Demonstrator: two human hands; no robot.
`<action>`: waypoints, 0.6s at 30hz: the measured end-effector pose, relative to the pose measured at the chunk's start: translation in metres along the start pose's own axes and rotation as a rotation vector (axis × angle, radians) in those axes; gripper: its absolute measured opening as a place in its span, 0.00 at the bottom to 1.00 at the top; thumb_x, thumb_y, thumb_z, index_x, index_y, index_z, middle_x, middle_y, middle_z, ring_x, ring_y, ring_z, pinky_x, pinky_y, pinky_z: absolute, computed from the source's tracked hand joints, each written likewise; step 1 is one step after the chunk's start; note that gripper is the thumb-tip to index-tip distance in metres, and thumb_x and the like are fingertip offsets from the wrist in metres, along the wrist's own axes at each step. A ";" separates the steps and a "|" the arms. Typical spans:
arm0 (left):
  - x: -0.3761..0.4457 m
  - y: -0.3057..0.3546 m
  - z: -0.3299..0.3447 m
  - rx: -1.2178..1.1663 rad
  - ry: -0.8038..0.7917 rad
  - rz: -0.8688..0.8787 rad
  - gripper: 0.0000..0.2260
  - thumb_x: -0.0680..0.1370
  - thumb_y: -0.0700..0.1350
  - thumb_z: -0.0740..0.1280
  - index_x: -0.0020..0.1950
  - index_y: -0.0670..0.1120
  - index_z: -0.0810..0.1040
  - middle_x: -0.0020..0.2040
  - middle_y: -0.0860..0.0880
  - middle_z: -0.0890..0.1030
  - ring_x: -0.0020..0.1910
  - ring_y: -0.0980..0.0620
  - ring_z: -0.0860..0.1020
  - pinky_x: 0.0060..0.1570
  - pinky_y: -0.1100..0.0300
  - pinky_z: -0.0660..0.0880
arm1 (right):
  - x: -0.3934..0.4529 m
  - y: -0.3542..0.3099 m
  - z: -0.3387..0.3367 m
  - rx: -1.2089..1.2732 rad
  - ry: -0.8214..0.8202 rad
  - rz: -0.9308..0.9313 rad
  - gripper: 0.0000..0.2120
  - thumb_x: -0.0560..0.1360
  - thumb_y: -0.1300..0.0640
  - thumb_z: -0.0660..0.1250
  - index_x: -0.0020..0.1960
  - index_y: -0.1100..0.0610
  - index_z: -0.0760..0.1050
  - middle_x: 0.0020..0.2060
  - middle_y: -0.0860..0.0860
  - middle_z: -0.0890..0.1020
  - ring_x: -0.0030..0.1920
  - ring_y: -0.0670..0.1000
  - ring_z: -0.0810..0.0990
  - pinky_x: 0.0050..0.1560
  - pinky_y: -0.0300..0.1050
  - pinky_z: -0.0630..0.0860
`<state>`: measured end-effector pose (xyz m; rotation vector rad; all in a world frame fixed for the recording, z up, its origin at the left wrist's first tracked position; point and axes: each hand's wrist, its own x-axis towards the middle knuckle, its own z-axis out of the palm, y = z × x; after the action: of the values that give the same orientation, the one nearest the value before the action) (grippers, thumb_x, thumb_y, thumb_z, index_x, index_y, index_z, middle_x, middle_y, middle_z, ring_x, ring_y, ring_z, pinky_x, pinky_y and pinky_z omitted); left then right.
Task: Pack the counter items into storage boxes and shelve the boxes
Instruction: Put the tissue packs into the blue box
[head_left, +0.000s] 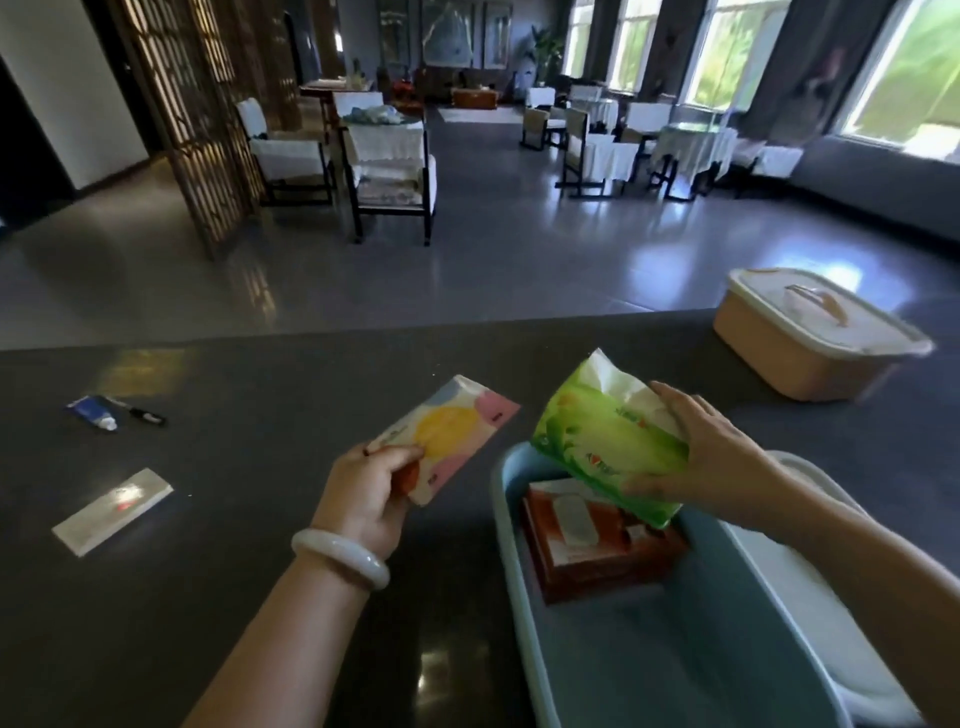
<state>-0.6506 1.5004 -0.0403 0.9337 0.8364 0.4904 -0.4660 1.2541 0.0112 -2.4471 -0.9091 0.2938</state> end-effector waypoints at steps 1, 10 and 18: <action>-0.002 -0.005 0.010 -0.021 0.004 0.003 0.10 0.74 0.36 0.70 0.55 0.42 0.78 0.49 0.43 0.84 0.45 0.47 0.84 0.43 0.55 0.78 | -0.011 0.008 -0.003 -0.014 -0.024 -0.003 0.53 0.60 0.47 0.80 0.77 0.47 0.53 0.67 0.47 0.65 0.66 0.51 0.66 0.65 0.50 0.68; -0.028 -0.053 0.052 0.069 0.041 0.128 0.16 0.72 0.37 0.73 0.58 0.40 0.75 0.51 0.40 0.82 0.48 0.44 0.83 0.42 0.54 0.79 | -0.061 0.048 -0.002 -0.222 -0.275 -0.296 0.50 0.59 0.36 0.75 0.70 0.32 0.46 0.54 0.21 0.53 0.56 0.35 0.58 0.52 0.27 0.62; -0.036 -0.077 0.056 0.207 0.148 0.330 0.13 0.73 0.37 0.73 0.52 0.46 0.73 0.48 0.42 0.81 0.41 0.48 0.82 0.43 0.51 0.79 | -0.059 0.053 0.034 -0.343 -0.632 -0.435 0.50 0.62 0.36 0.75 0.72 0.37 0.46 0.67 0.32 0.56 0.67 0.37 0.54 0.69 0.40 0.56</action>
<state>-0.6255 1.4071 -0.0729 1.2473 0.8820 0.7763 -0.4940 1.1938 -0.0449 -2.3871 -1.8569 0.8333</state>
